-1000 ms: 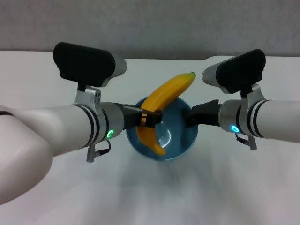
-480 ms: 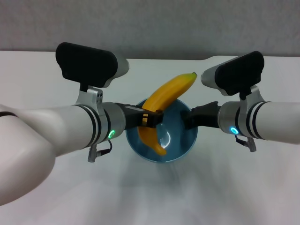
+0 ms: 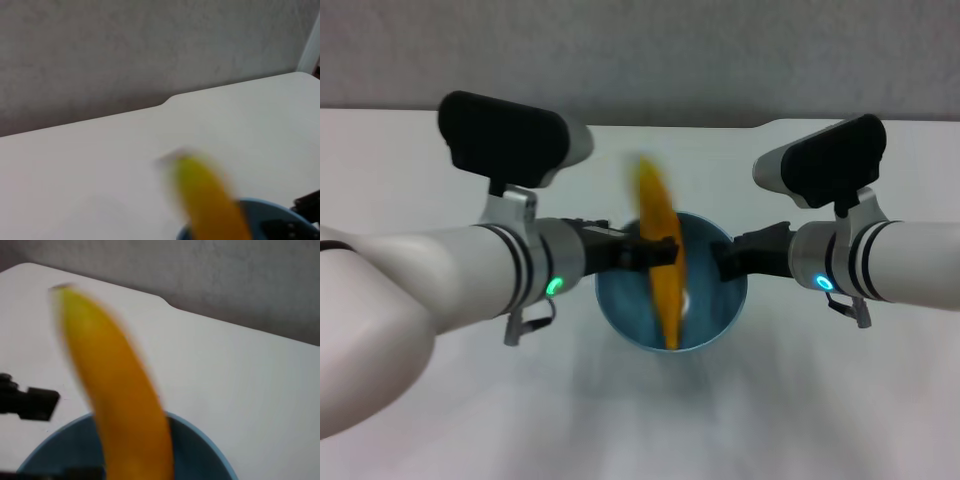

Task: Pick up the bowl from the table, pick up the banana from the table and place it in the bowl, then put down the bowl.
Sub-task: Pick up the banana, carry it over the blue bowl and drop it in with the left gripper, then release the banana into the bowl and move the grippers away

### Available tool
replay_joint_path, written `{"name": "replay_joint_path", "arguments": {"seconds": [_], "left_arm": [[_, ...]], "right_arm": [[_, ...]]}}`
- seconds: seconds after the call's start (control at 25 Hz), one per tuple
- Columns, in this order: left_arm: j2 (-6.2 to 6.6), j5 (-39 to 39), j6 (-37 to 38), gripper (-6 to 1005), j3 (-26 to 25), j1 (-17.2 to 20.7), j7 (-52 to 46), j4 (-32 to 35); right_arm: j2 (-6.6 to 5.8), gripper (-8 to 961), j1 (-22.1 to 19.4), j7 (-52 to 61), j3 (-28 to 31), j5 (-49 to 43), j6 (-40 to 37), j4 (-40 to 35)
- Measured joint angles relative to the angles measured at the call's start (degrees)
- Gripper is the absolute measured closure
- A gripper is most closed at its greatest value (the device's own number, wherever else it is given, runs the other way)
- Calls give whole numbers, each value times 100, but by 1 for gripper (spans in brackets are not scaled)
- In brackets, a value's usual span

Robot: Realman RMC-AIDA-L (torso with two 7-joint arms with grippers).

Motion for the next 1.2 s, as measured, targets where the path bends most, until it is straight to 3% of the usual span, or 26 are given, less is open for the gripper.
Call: {"name": "replay_joint_path", "arguments": {"seconds": [0.16, 0.32, 0.48, 0.68, 1.0, 1.2], "left_arm": [[8, 294, 117, 195, -400, 224, 0, -23], [14, 551, 211, 102, -849, 494, 0, -42], [20, 656, 241, 106, -1163, 592, 0, 114], [17, 732, 245, 105, -1210, 574, 0, 278], [4, 782, 254, 104, -1206, 586, 0, 301], [9, 786, 232, 104, -1282, 663, 0, 298]], "right_arm": [[-21, 906, 84, -24, 91, 238, 2, -218], [-40, 901, 493, -712, 187, 1273, 58, -800], [-42, 896, 993, -1379, 540, 2139, 295, -1502], [-43, 890, 1590, -2043, 891, 2926, 552, -2462], [-18, 880, 1918, -2242, 850, 3246, 588, -3001], [20, 874, 1874, -2244, 784, 3262, 590, -3087]]}}
